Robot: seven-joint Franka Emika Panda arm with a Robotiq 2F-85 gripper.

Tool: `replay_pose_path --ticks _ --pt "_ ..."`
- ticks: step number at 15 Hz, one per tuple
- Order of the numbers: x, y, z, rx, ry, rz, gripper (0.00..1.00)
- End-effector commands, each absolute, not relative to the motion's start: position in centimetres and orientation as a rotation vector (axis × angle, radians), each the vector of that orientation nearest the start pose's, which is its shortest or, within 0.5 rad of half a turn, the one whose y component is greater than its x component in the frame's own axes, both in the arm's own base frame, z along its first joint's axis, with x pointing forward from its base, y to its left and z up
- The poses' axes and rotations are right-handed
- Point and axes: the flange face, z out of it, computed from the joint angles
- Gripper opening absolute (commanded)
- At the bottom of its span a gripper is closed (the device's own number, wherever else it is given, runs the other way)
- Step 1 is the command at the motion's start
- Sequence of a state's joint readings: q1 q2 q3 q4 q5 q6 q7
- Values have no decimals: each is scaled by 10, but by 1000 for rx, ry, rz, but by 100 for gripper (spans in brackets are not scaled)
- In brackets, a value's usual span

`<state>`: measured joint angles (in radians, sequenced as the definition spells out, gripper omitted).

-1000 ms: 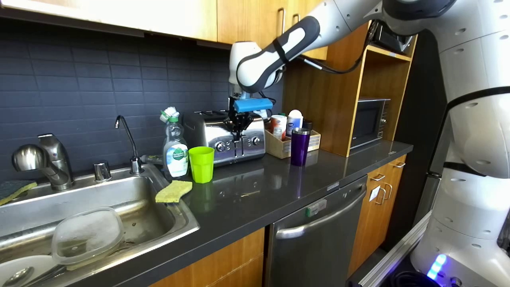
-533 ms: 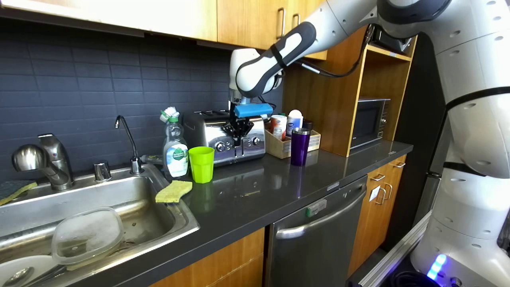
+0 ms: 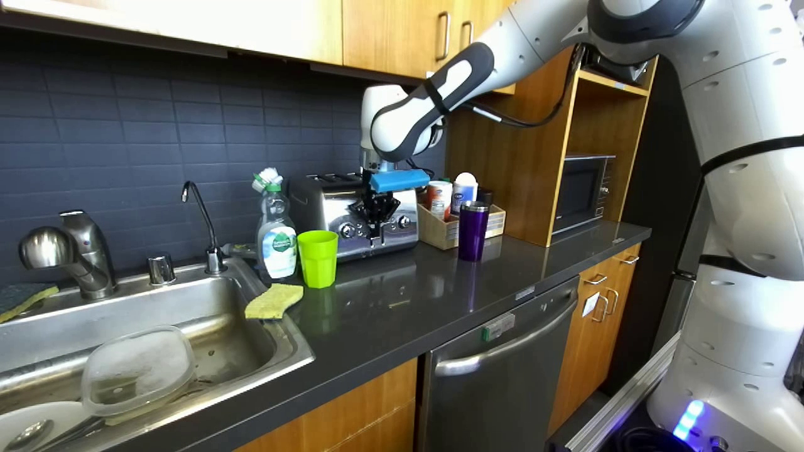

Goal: Push the left lever on the silver toaster downwards.

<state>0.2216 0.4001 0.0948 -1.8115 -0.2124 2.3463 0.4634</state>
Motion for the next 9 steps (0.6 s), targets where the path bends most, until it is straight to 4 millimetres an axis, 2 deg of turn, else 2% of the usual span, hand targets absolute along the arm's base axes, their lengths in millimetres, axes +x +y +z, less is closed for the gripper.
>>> replay_pose_path --ticks 1,9 --pt "633 191 307 -3213 -12 -219 0" --pt "638 183 290 -3226 -37 -181 0"
